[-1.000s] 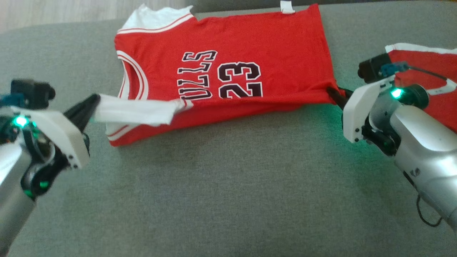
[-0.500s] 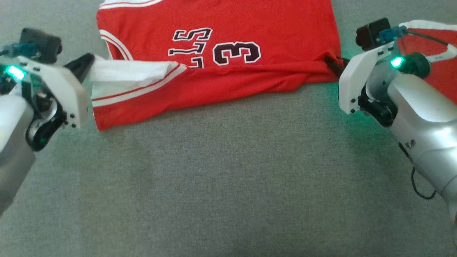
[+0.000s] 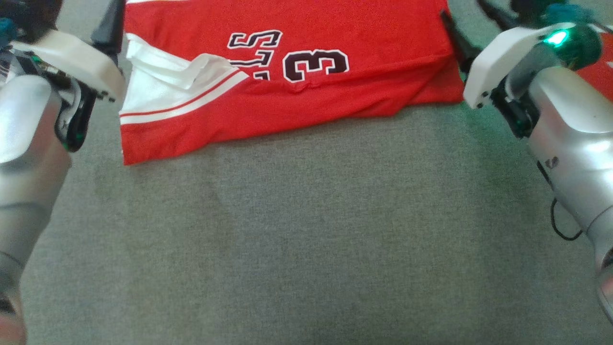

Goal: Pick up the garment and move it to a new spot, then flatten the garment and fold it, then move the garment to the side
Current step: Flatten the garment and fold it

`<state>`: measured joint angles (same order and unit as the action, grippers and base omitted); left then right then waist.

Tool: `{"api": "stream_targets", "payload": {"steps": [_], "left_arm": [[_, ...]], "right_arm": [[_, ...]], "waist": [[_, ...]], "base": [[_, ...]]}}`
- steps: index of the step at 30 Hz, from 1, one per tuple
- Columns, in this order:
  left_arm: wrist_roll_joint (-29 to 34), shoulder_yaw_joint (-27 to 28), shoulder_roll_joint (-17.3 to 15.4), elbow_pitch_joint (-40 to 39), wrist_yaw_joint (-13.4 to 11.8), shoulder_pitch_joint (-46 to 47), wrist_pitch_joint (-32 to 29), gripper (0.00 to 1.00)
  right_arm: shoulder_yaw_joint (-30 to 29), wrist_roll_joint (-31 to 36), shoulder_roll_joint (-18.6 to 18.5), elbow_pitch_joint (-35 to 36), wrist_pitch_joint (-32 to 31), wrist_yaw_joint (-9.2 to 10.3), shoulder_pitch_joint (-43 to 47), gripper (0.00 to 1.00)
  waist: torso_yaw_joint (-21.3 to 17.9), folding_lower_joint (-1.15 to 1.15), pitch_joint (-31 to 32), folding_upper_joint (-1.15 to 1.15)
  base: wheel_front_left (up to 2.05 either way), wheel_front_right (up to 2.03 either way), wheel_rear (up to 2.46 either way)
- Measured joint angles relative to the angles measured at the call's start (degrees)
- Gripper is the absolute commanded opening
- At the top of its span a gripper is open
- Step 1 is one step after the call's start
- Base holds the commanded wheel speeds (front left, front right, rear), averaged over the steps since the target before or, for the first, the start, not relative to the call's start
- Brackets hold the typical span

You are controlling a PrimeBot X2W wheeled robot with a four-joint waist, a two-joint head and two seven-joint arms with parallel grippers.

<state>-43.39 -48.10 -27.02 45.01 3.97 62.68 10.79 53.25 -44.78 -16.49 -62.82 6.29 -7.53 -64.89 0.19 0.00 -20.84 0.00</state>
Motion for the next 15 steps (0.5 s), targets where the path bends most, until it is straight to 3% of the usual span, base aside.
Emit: {"api": "stream_targets", "payload": {"steps": [3,6,9,12,14,15], "left_arm": [[-1.08,3.35,1.91,0.76,-0.51,-0.13,3.28,1.00],[-1.10,9.98,2.93,-3.87,-1.89,-2.07,3.67,1.00],[2.70,17.77,3.31,-12.48,-3.61,-6.65,3.93,1.00],[6.99,24.08,5.68,-19.37,-4.59,-15.11,3.96,1.00],[9.31,27.42,8.03,-22.45,-5.01,-22.02,3.97,1.00],[11.78,30.12,10.15,-24.97,-5.17,-28.06,3.96,1.00]], "right_arm": [[-1.94,0.79,0.32,-1.56,6.25,0.00,-0.19,1.00],[-6.56,2.89,0.34,-1.04,7.92,0.00,-0.14,1.00],[-17.73,8.47,-1.24,7.08,7.94,0.00,0.19,1.00],[-30.81,16.79,-1.43,16.40,8.42,0.00,5.43,1.00],[-38.40,21.58,0.44,21.09,8.42,0.00,13.14,1.00],[-44.39,26.32,3.58,25.13,8.42,0.00,22.01,1.00]], "waist": [[0.22,0.00,1.38,0.00],[0.38,0.00,3.04,0.00],[0.51,-0.02,4.64,0.00],[0.65,-0.02,6.46,0.00],[0.74,-0.02,7.84,0.00],[0.83,-0.02,9.15,0.00]], "base": [[0.00,0.00,0.00],[0.00,0.00,0.00],[0.00,0.00,0.00],[0.00,0.00,0.00],[0.00,0.00,0.00],[0.00,0.00,0.00]]}}
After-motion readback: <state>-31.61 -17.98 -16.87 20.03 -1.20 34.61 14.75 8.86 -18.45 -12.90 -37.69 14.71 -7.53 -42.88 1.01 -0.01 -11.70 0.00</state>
